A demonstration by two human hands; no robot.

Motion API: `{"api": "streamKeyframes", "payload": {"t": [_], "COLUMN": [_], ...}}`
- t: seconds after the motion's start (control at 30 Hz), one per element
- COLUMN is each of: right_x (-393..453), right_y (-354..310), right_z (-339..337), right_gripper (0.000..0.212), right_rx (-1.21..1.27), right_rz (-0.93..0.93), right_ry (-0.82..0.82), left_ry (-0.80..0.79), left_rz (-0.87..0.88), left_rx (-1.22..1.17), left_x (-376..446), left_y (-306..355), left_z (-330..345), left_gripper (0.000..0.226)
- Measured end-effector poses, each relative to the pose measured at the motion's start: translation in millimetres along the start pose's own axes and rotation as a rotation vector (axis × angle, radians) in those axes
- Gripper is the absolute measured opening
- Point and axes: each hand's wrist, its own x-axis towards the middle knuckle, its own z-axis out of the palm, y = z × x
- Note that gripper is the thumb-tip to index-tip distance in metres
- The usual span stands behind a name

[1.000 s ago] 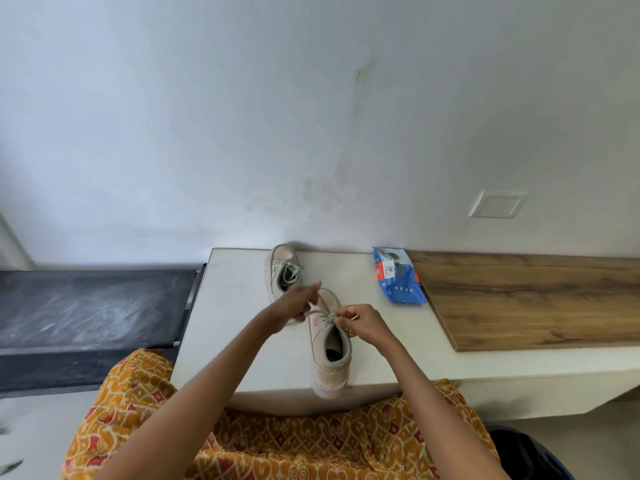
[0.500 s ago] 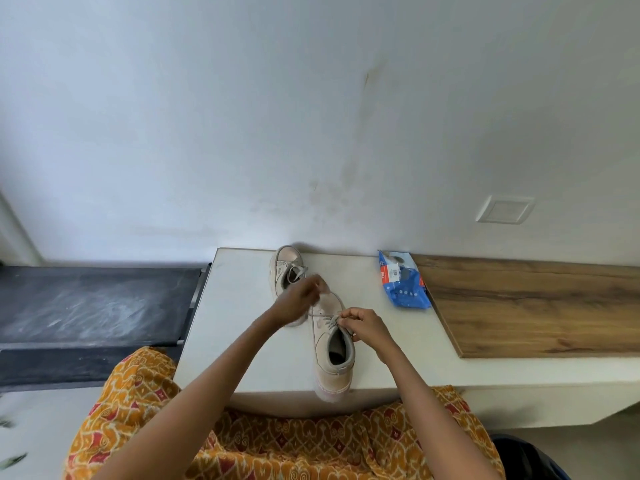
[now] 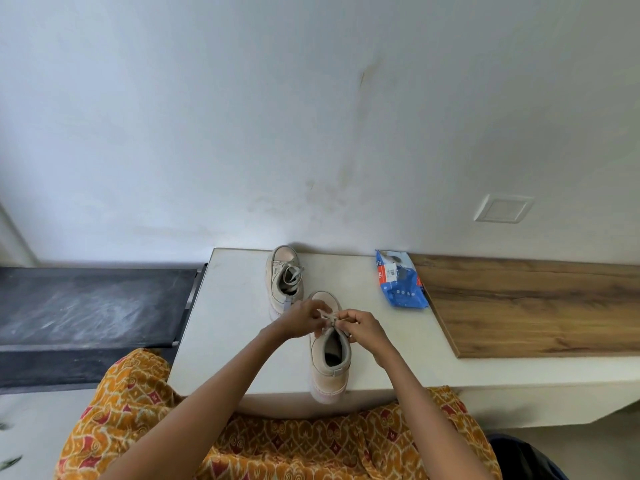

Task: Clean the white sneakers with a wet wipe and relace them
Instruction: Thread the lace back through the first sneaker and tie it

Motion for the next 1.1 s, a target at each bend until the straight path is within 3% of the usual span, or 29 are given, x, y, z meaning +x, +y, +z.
{"api": "streamKeyframes", "payload": {"t": [0.13, 0.27, 0.4, 0.6, 0.83, 1.1], "right_x": [-3, -7, -5, -10, -7, -8], "right_y": [0, -1, 0, -3, -1, -11], "right_z": [-3, -10, -6, 4, -6, 1], "right_gripper": [0.019, 0.021, 0.017, 0.011, 0.019, 0.018], "right_rx": [-0.059, -0.056, -0.153, -0.371, -0.318, -0.443], "right_rz": [-0.053, -0.114, -0.161, -0.239, -0.215, -0.239], "right_ry": [-0.022, -0.068, 0.022, 0.178, 0.08, 0.145], "left_ry": [-0.001, 0.104, 0.194, 0.223, 0.171, 0.19], "left_rz": [-0.021, -0.063, -0.039, 0.009, -0.123, -0.108], "left_rx": [-0.023, -0.029, -0.013, -0.125, -0.143, -0.134], "left_x": [4, 5, 1, 1, 7, 3], "left_y": [1, 2, 0, 2, 11, 11], "left_z": [-4, -1, 6, 15, 11, 7], "left_gripper": [0.013, 0.012, 0.016, 0.024, 0.023, 0.013]}}
